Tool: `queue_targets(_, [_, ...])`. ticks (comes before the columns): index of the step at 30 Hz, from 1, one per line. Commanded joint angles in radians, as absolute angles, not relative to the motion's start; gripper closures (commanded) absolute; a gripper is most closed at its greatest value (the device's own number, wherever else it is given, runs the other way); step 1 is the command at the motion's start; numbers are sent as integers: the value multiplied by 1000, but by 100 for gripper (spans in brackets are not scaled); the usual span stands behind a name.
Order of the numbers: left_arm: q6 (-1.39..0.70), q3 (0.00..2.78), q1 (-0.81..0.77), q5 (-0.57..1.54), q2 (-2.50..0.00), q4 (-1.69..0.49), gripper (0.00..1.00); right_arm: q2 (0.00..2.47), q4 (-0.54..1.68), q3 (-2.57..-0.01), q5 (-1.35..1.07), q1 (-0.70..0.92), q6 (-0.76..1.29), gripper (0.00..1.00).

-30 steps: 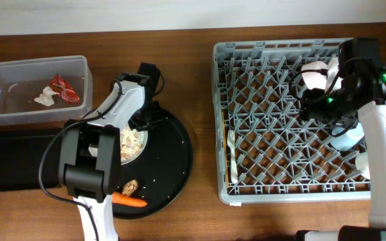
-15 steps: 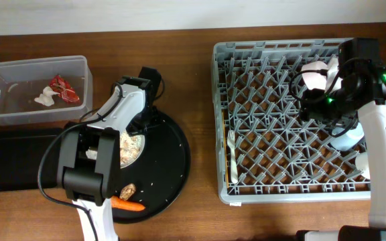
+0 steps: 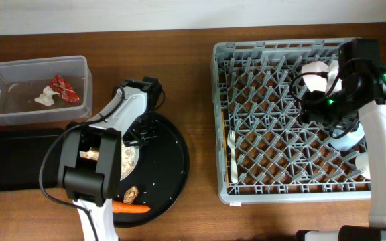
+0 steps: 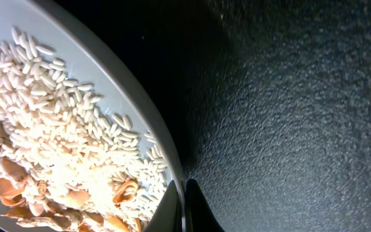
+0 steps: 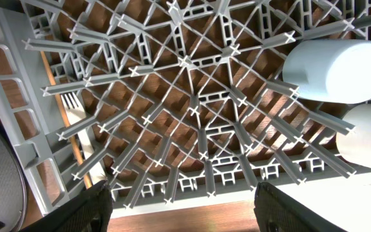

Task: Sort waste into correct bins and load items into the dishwasher rack
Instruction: 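Grip the rice bowl rim with the left gripper and lift it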

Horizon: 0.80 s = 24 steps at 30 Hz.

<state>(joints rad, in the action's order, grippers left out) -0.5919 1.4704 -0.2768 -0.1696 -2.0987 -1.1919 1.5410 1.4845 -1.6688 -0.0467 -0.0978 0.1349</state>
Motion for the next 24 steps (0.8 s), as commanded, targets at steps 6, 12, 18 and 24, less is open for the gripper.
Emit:
queue_targets(6, [-606,1464,-288,-215,-1954,-1290,100,1544,1481,-1666,-49,-106,135,26])
queue_targets(12, [-606,1464,-288,-237,-1946,-1364,100,1544,1481,-1666,-48,-106,135,26])
queue_targets(18, [-578,1464,-287,-236,-1815,-1409,100,1544,1481,-1666,-49,-106,135,26])
queue_targets(24, [-484,1464,-253,-202,-1760,-1453,100,1544,1486,-1666,-49,-106,134,26])
